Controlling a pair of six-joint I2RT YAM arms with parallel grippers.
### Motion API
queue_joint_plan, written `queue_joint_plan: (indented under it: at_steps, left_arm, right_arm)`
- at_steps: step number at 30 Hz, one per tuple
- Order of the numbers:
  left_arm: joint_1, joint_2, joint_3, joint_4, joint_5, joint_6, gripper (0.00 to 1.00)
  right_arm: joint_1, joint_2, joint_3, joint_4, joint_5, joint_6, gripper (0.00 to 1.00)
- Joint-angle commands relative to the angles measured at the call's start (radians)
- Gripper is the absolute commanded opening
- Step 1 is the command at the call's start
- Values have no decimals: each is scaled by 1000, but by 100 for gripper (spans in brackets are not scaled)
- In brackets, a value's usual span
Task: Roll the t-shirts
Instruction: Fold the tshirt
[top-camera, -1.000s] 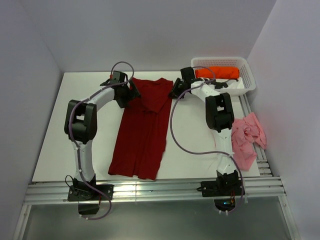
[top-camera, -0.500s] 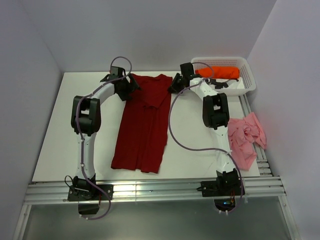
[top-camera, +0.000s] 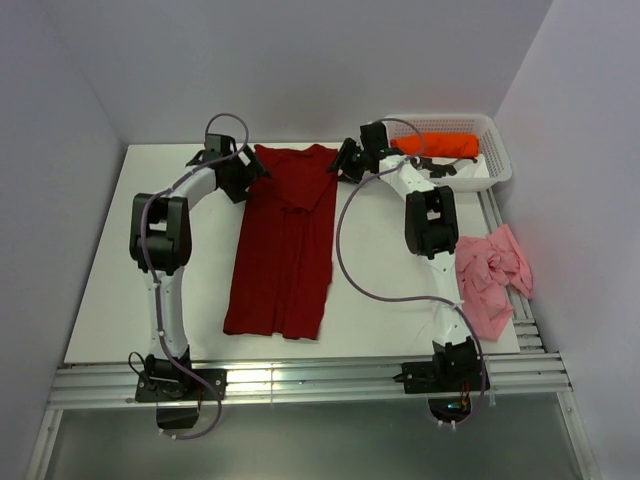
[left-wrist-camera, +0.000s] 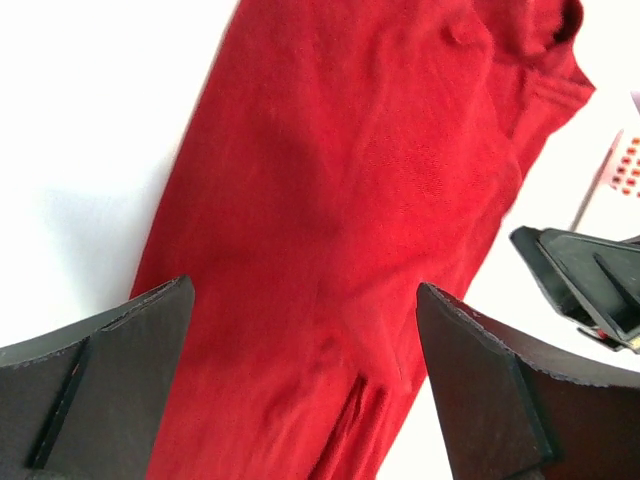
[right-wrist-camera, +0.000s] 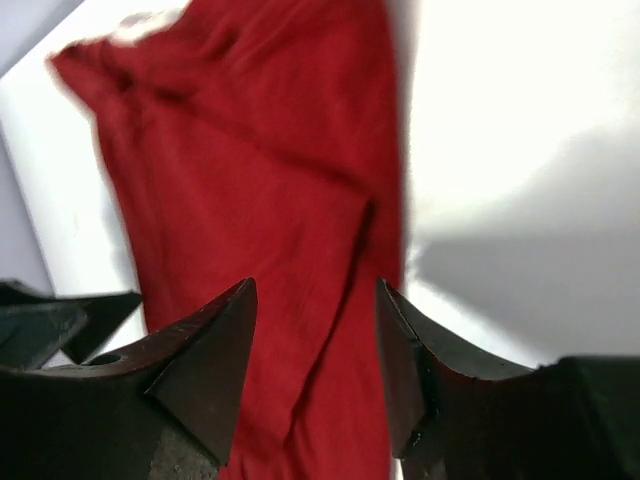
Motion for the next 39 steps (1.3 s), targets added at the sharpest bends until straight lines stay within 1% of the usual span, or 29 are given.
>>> queue_joint_plan:
  at_steps: [1, 2, 3, 4, 5, 6, 7, 8, 9, 10, 11, 13, 14, 16, 17, 23, 25, 27, 32, 34, 39]
  left_arm:
    - [7, -161, -22, -28, -7, 49, 100]
    - [7, -204, -27, -46, -10, 54, 100]
    - [7, -224, -30, -55, -15, 60, 100]
    - [7, -246, -39, -65, -18, 61, 100]
    - [5, -285, -46, -66, -19, 64, 100]
    - [4, -307, -59, -65, -19, 61, 100]
    - [2, -327, -71, -59, -18, 60, 100]
    - [-1, -364, -100, -49, -12, 57, 99]
    - [-7, -376, -114, -42, -7, 51, 100]
    - [-13, -390, -135, -43, 0, 51, 99]
    - [-18, -410, -146, -45, 10, 51, 99]
    - [-35, -430, -168, -62, 14, 52, 98]
    - [-41, -454, -201, -62, 17, 52, 97]
    - [-58, -485, -244, -60, 11, 54, 97]
    - [-64, -519, -293, -56, 7, 54, 97]
    - [-88, -641, -470, -51, 33, 54, 96]
    - [-101, -680, -542, -55, 28, 51, 96]
    - [-116, -750, -621, -54, 30, 41, 95]
    - [-185, -908, -752, -104, -24, 18, 95]
    - [-223, -968, -819, -118, -27, 9, 94]
    - [-314, -1056, -938, -131, -55, -44, 93]
  right_arm:
    - [12, -210, -65, 84, -84, -77, 58]
    - [17, -244, -126, 89, -94, -88, 58]
    - [18, -320, -160, 98, -100, -103, 58]
    - [30, -362, -200, 99, -98, -127, 58]
    - [40, -405, -288, 104, -95, -137, 58]
    - [47, -494, -339, 121, -91, -144, 58]
    - [57, -538, -391, 127, -83, -152, 58]
    - [81, -581, -487, 129, -63, -166, 58]
    - [93, -661, -537, 123, -43, -172, 57]
    - [106, -703, -592, 124, -23, -175, 56]
    - [127, -779, -704, 139, -11, -178, 55]
    - [149, -858, -818, 159, 7, -175, 53]
    - [161, -893, -915, 168, 15, -181, 53]
    - [207, -993, -1006, 178, 52, -184, 52]
    - [227, -1054, -1081, 184, 70, -189, 52]
    - [426, -1255, -1299, 190, 197, -163, 53]
    - [500, -1289, -1335, 181, 256, -134, 53]
    - [543, -1329, -1386, 179, 280, -112, 53]
    - [653, -1367, -1522, 225, 342, 26, 51]
    - [687, -1360, -1579, 256, 359, 98, 50]
    - [796, -1294, -1642, 354, 374, 216, 49]
